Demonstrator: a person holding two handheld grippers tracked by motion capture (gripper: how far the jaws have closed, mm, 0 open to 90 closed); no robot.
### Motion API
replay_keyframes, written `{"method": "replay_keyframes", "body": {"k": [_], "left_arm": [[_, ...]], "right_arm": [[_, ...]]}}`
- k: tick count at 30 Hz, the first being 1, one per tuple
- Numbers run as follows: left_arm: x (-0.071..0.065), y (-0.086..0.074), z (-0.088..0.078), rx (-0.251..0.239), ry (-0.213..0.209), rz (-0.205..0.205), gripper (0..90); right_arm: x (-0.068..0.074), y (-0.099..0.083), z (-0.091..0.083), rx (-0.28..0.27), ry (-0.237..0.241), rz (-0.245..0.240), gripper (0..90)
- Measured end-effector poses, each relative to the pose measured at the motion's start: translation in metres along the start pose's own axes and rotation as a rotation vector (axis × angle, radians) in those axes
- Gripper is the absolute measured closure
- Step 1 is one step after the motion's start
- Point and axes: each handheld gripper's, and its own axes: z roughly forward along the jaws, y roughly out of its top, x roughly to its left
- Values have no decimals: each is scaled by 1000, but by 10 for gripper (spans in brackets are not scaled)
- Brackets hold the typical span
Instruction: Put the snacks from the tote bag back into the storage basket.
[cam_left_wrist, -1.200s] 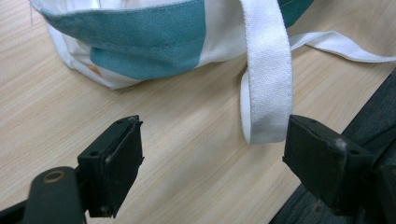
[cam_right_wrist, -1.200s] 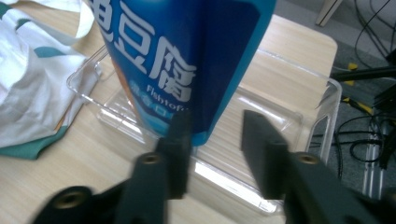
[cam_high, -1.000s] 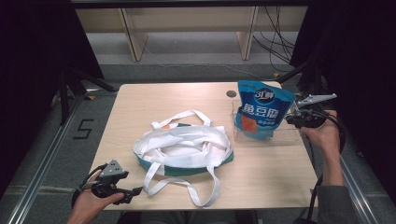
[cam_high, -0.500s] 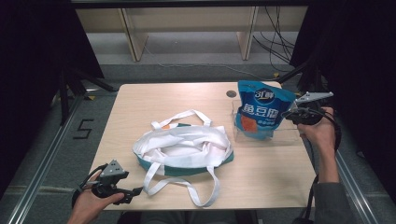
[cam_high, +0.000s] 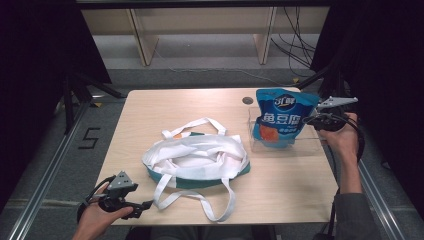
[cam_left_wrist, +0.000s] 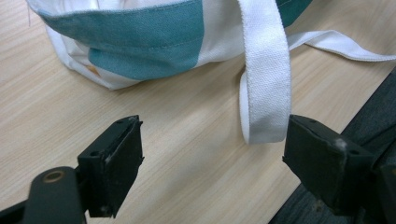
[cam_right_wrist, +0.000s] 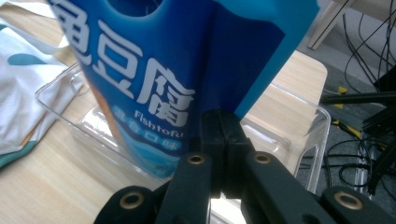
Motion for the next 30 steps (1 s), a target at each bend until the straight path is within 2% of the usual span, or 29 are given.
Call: {"method": "replay_keyframes", "body": {"k": [1, 2, 3, 5, 6, 7, 8, 11, 12, 13, 14, 15, 17, 18, 19, 20, 21, 22, 23, 25, 26, 28, 29, 30], "left_arm": [[-1, 0, 0, -1, 2, -7, 188], [0, 0, 0, 2, 4, 11, 188], [0, 0, 0, 2, 5, 7, 188], [0, 0, 0, 2, 1, 1, 188], [0, 0, 0, 2, 3, 1, 188], [0, 0, 0, 2, 2, 1, 188], [0, 0, 0, 2, 3, -3, 188], [0, 0, 0, 3, 4, 2, 188], [0, 0, 0, 3, 6, 9, 188], [0, 0, 0, 2, 5, 5, 188], [0, 0, 0, 1, 3, 1, 188], [0, 0, 0, -5, 0, -7, 188], [1, 0, -1, -9, 0, 4, 188], [1, 0, -1, -9, 5, 1, 188], [1, 0, -2, -8, 2, -1, 188], [1, 0, -2, -3, 9, 5, 188], [1, 0, -2, -4, 9, 1, 188], [1, 0, -2, -4, 9, 0, 188], [1, 0, -2, -9, 2, -3, 188], [1, 0, -3, -9, 4, 4, 188], [1, 0, -3, -6, 10, 9, 188], [1, 0, -3, -7, 11, 3, 188], [1, 0, -3, -9, 10, -3, 188], [1, 0, -3, -6, 5, -7, 188]], "right_arm": [[-2, 0, 1, -1, -4, -9, 900], [-1, -1, 3, -24, -12, 5, 900], [-3, -1, 4, -32, -14, -9, 900], [-3, 0, 3, -6, -6, 21, 900], [-4, 0, 4, -8, -7, 14, 900], [-4, 0, 4, -9, -6, 33, 900], [-5, -1, 7, -28, -17, 7, 900], [-6, -1, 9, -19, -14, 19, 900], [-5, 0, 7, -1, -7, 41, 900], [-4, -1, 8, -9, -9, 43, 897], [-6, -1, 8, 0, -10, 2, 886], [-3, -2, 8, -7, -16, 25, 880], [-2, -2, 4, 17, -13, 20, 859], [2, -2, 3, 9, -17, 66, 845], [2, -3, 2, 4, -21, 41, 829], [4, -3, 0, 8, -17, 44, 821], [5, -4, -1, -1, -8, 24, 813], [9, -4, -2, 3, -8, 54, 796], [11, -5, -4, 25, -6, 48, 780], [14, -5, -5, 17, -1, 63, 743], [17, -6, -7, 28, -4, 99, 724], [15, -8, -8, -6, -13, 88, 685], [17, -8, -9, 2, -11, 119, 659], [19, -9, -12, 29, -11, 124, 640]]}}
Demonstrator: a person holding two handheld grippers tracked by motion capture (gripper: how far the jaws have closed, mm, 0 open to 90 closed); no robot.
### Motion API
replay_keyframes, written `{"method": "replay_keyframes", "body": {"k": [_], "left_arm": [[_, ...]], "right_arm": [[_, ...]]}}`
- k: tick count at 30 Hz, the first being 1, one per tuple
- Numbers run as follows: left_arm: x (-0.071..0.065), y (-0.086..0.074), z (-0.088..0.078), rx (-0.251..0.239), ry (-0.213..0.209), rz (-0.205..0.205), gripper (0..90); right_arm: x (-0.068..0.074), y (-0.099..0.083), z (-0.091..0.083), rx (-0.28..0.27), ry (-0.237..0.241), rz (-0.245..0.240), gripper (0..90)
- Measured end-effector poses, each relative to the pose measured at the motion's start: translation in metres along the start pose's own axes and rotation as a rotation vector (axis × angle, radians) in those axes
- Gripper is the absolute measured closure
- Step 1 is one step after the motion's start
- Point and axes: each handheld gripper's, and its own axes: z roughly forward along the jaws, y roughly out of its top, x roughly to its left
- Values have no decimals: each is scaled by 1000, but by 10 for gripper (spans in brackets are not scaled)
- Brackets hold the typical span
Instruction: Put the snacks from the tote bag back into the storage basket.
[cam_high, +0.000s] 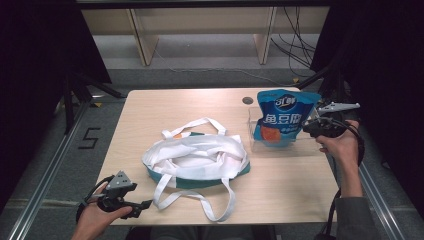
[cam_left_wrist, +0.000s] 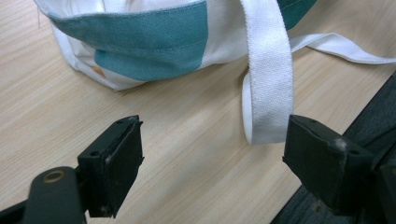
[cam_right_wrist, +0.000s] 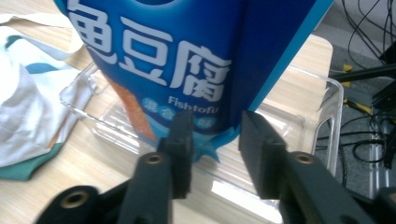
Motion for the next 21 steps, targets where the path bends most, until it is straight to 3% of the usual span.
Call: {"method": "replay_keyframes", "body": {"k": [3, 5, 6, 7, 11, 13, 14, 15, 16, 17, 18, 19, 21], "left_arm": [[0, 0, 0, -7, 7, 0, 188], [0, 0, 0, -9, -2, -8, 188], [0, 0, 0, -6, 8, -5, 188], [0, 0, 0, -10, 5, -9, 188], [2, 0, -1, -2, 5, 21, 188], [1, 0, -1, -6, 10, 8, 188], [0, 0, 0, -11, 4, -8, 188], [1, 0, 0, -7, 10, 1, 188], [2, 0, -1, -2, 7, 17, 188], [2, 0, -2, -3, 9, 19, 188], [2, 0, -1, -6, 17, 3, 188], [1, -1, -1, -9, 14, -5, 188], [2, 0, -2, -2, 8, 12, 188]], "right_arm": [[6, 0, 0, -44, 9, 33, 594], [10, 0, -3, -26, 22, 2, 562], [15, 0, -3, -19, 36, 31, 548], [15, 0, -3, -20, 35, -6, 533], [21, -5, -5, -4, 84, 8, 522], [20, -5, -2, -47, 77, -4, 517], [22, -4, -3, -17, 81, -5, 513], [23, -5, 2, -53, 85, -35, 511], [29, -4, 0, -18, 97, 16, 509], [30, -3, 3, -35, 103, -20, 508], [34, -2, 3, -15, 109, 2, 505], [35, -2, 6, -32, 106, -46, 504], [45, -2, 8, -18, 111, -25, 499]]}}
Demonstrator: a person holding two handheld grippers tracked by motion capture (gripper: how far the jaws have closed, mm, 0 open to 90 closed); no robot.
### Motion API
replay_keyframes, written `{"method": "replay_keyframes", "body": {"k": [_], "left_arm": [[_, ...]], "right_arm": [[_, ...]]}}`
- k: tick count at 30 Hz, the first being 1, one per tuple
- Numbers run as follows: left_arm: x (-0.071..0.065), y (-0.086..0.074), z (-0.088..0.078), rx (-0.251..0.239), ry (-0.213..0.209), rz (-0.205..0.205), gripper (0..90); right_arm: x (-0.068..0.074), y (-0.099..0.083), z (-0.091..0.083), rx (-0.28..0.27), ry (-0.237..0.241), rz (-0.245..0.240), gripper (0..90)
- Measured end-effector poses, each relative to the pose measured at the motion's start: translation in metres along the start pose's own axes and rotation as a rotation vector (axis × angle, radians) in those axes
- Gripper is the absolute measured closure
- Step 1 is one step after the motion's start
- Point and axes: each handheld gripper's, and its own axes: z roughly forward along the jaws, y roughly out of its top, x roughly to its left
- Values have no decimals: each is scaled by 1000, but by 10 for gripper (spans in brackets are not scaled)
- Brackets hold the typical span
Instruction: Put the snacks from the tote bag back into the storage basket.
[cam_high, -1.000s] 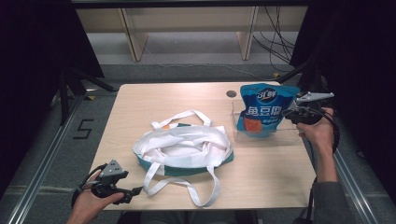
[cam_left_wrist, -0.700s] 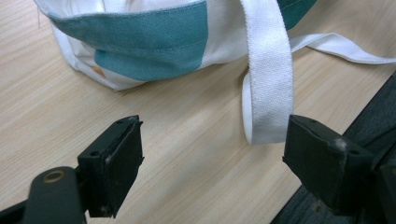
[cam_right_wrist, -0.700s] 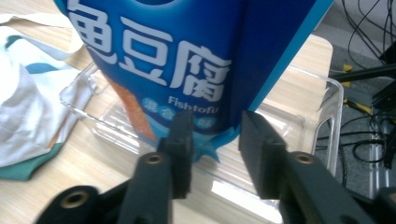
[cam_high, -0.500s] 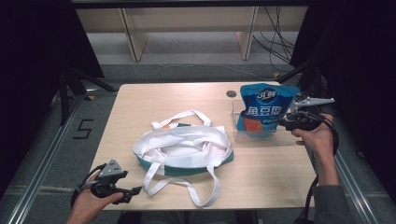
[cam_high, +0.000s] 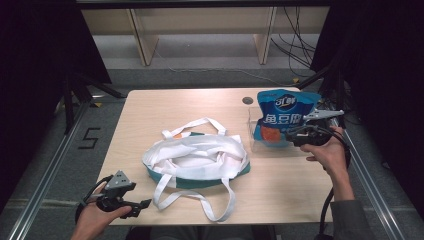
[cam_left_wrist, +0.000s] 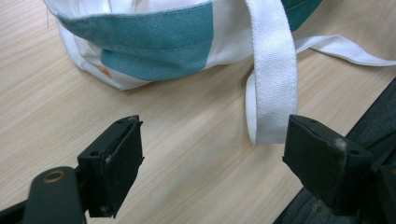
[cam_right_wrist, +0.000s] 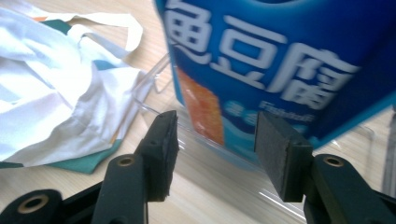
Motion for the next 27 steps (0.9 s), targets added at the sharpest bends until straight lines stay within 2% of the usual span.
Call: {"method": "replay_keyframes", "body": {"k": [1, 2, 7, 8, 10, 11, 13, 15, 16, 19, 20, 22, 24, 25, 26, 27], "left_arm": [[0, 0, 0, 1, 8, -3, 188], [-1, 0, 1, -3, 7, -14, 188], [-1, 0, 0, -8, 1, 0, 188], [-1, 0, 0, -6, 1, 1, 188], [-1, 0, 0, -6, 1, 3, 188], [-1, 0, 1, -11, 4, -5, 188], [-1, 0, 1, -5, 7, -3, 188], [0, 0, 0, -2, 0, 9, 188], [0, 0, 0, -6, 0, 3, 188], [0, -1, 0, -10, -1, 1, 188], [0, -1, 0, -8, -1, 1, 188], [-1, 0, 0, -8, 0, 2, 188], [-1, 0, 1, -8, 4, -7, 188], [-1, 0, 0, -4, -1, 4, 188], [-1, 0, 0, -12, 0, 2, 188], [-1, -1, 0, -11, 0, 2, 188]], "right_arm": [[1, 0, 2, -12, -4, -42, 496], [4, 0, 3, -15, -7, -50, 493], [24, -2, 4, -39, 41, -30, 482], [27, -3, 6, -55, 46, -48, 477], [33, -3, 7, -53, 66, -35, 474], [35, -3, 9, -61, 74, -53, 472], [42, -5, 13, -65, 104, -43, 467], [47, -6, 18, -71, 119, -54, 457], [50, -7, 21, -74, 125, -59, 453], [58, -11, 26, -56, 150, -41, 445], [58, -13, 30, -68, 150, -74, 442], [64, -17, 32, -55, 163, -45, 431], [68, -20, 34, -59, 169, -54, 424], [68, -22, 35, -65, 174, -69, 422], [71, -24, 34, -54, 181, -43, 418], [72, -25, 34, -50, 189, -46, 413]]}}
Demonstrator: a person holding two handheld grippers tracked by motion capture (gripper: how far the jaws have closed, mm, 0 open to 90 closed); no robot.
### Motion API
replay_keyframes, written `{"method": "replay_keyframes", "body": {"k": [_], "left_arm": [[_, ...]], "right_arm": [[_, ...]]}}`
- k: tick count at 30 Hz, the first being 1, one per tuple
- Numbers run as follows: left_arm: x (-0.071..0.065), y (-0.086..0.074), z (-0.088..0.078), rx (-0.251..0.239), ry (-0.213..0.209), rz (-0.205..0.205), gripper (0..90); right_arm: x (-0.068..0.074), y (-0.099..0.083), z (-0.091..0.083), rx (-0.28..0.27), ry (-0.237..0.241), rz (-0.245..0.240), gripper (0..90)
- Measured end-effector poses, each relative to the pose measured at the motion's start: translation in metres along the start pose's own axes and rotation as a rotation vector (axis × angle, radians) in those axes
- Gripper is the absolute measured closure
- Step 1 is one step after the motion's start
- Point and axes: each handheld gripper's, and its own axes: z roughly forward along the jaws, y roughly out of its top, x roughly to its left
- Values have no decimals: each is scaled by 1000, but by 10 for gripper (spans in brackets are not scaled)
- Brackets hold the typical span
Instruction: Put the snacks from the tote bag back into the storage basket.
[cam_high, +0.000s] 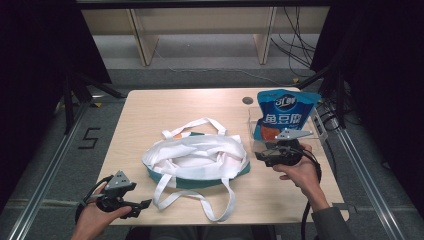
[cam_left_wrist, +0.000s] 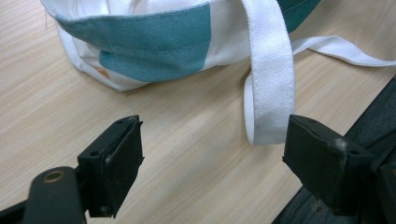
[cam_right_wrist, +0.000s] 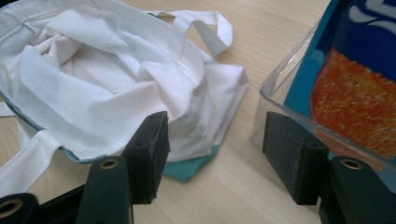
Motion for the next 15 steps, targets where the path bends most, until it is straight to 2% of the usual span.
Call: {"method": "replay_keyframes", "body": {"k": [1, 2, 3, 4, 6, 7, 9, 10, 11, 12, 14, 15], "left_arm": [[0, 0, 0, 1, 0, 1, 188], [0, 0, 0, 1, 1, -1, 188], [0, 0, 0, 1, 0, -2, 188], [0, 0, 0, 2, -1, 0, 188], [0, 0, 0, 2, 0, 1, 188], [0, 0, 0, 3, 0, 1, 188], [0, 0, 0, 2, 0, 0, 188], [0, 0, 0, 2, 0, -1, 188], [0, 0, 0, 0, -1, -2, 188], [0, 0, 0, -4, -4, 0, 188], [0, 0, 0, 0, -1, 0, 188], [0, 0, 0, 0, -1, -2, 188]], "right_arm": [[1, -2, 1, -6, -4, -8, 409], [4, -4, 2, -13, -2, 6, 408], [4, -5, 1, -5, -3, -7, 404], [5, -6, 2, -22, -3, -17, 401], [9, -8, 1, -7, 7, -2, 396], [9, -9, 2, -14, 10, -19, 391], [13, -11, 2, -3, 25, -20, 385], [14, -12, 3, -19, 15, -28, 383], [15, -11, 2, 0, 24, -25, 376], [16, -12, 3, -17, 17, -30, 373], [20, -13, 1, -1, 24, -15, 371], [21, -14, 2, -17, 24, -14, 370]]}}
